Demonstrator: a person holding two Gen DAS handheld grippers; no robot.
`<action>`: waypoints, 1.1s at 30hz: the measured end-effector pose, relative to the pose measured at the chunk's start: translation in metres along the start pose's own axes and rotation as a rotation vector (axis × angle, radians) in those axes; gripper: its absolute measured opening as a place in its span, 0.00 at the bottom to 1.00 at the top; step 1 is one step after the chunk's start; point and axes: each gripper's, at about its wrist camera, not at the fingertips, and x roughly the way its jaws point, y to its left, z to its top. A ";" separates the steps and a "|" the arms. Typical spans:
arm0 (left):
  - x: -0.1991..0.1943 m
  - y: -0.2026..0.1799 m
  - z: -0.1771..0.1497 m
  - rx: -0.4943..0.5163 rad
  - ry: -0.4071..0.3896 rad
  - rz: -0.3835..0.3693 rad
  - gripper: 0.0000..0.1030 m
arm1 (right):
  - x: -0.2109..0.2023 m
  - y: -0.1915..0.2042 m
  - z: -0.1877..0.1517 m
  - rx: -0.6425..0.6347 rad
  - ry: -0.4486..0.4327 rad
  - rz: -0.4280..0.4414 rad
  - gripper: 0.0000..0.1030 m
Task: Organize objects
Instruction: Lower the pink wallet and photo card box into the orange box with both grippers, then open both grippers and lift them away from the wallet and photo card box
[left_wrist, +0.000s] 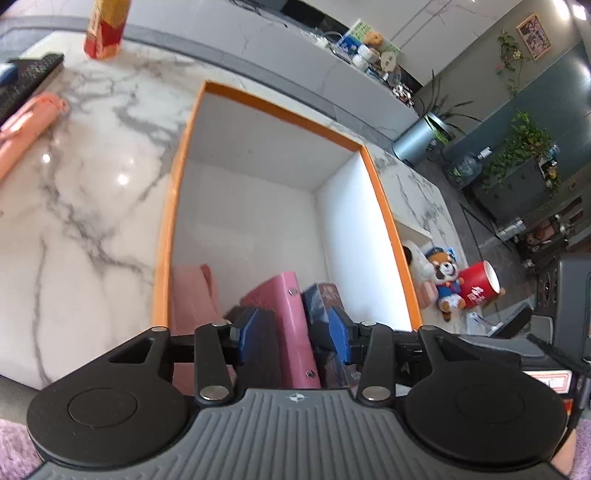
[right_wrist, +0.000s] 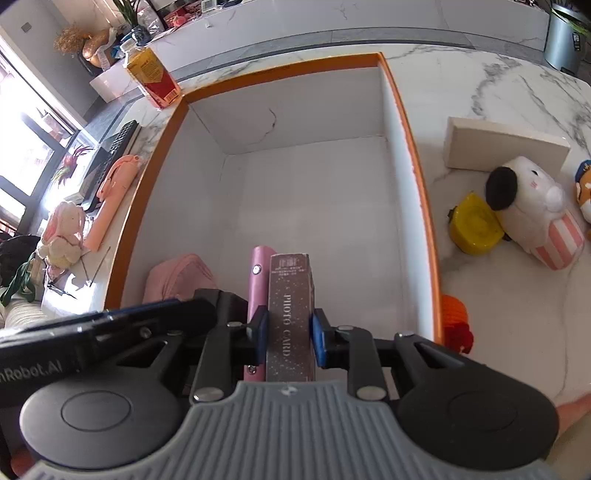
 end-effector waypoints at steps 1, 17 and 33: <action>-0.001 0.000 0.000 0.005 -0.009 0.006 0.47 | 0.000 0.001 0.000 -0.002 0.004 0.004 0.26; 0.007 0.004 -0.001 0.029 -0.040 -0.022 0.46 | 0.024 0.002 -0.006 -0.062 0.077 -0.033 0.27; 0.006 0.006 0.000 0.022 -0.051 -0.026 0.45 | 0.023 -0.014 -0.010 0.063 0.117 0.072 0.25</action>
